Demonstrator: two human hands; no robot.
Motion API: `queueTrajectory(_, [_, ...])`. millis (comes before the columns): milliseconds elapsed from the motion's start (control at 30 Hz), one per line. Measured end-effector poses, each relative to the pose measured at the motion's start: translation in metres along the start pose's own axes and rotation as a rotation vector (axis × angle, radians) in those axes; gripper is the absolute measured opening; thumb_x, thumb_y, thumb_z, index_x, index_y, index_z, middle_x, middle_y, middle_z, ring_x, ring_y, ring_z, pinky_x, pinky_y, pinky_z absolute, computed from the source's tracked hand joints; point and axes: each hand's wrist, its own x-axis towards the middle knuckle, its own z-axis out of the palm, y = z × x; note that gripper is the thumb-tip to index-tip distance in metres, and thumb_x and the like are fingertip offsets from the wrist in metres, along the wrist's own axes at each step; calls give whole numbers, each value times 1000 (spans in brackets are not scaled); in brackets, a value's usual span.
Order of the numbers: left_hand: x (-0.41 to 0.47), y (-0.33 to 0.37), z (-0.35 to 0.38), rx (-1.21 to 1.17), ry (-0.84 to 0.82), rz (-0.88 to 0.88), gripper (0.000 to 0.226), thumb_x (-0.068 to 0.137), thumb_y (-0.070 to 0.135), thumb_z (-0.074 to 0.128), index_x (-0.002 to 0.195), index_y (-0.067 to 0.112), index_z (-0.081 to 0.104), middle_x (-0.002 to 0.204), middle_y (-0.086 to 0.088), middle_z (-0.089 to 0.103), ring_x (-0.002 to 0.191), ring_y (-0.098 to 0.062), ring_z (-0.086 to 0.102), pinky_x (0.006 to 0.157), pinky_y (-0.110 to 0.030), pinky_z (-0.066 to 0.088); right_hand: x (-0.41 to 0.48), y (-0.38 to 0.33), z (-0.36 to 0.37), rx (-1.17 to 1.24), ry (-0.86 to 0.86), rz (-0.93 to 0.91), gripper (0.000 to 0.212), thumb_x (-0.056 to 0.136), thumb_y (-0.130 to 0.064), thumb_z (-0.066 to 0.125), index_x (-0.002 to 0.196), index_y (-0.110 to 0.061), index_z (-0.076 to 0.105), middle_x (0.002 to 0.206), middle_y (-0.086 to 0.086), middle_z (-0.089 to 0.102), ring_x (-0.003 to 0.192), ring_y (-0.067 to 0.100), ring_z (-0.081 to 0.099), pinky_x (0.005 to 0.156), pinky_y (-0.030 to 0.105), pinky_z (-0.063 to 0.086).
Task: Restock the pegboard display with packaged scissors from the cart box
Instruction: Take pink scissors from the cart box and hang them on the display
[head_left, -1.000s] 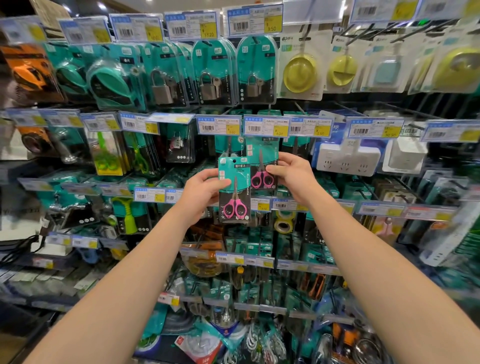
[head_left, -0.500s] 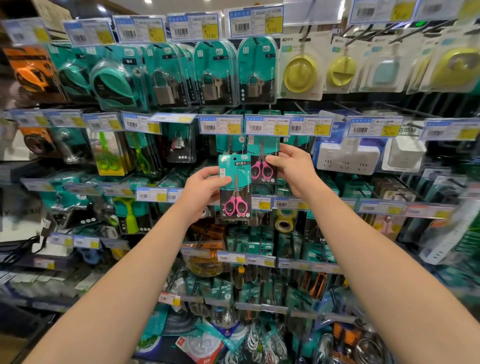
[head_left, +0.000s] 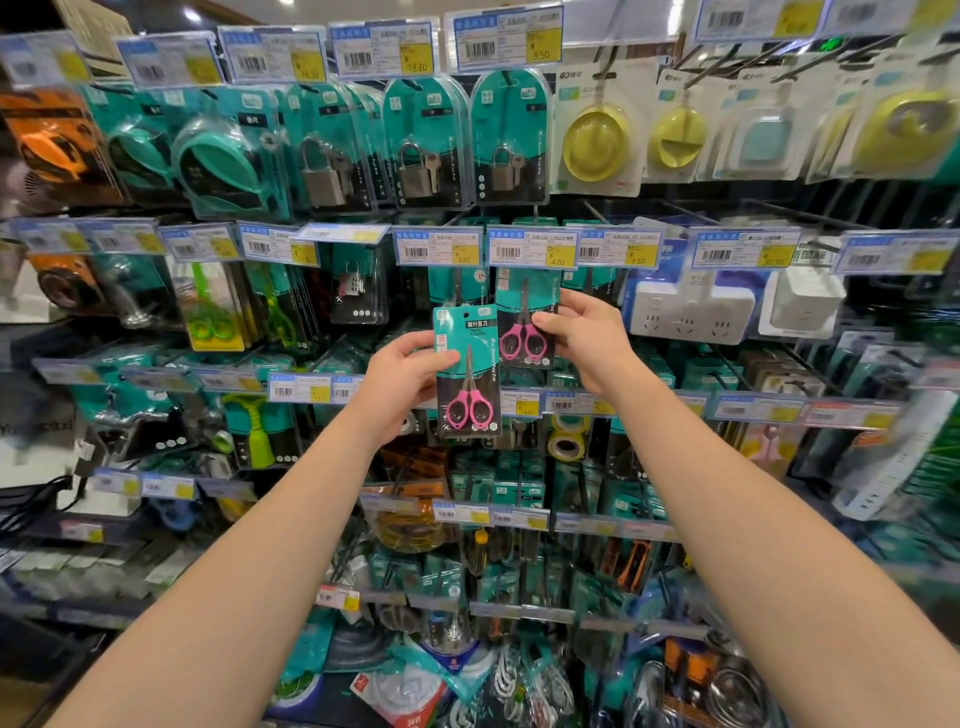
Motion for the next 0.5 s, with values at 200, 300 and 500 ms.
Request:
queueTrajectory(200, [1,1,2,4,-6,3,31,95,9,71,125,12,65,111,-6,79,103,-26,76,88,-38,58,-3,2,-5,-10,20,-5,48,93,-5,70,140,-11,59,120,9,75,100,23,77,91,43,61])
queueTrajectory(300, [0,1,0,2,-4,2,30,95,8,70,124,13,65,111,-6,79,103,-26,76,87,-37,58,-5,0,-8,-3,24,-6,41,96,-3,66,135,-13,63,113,6,78,100,23,77,88,41,63])
queueTrajectory(500, [1,2,0,8,-6,6,30,95,9,70,124,13,65,111,-5,79,103,-25,76,86,-36,58,4,-6,1,-55,48,-8,42,95,-1,66,136,-12,61,118,6,75,105,23,75,93,43,61])
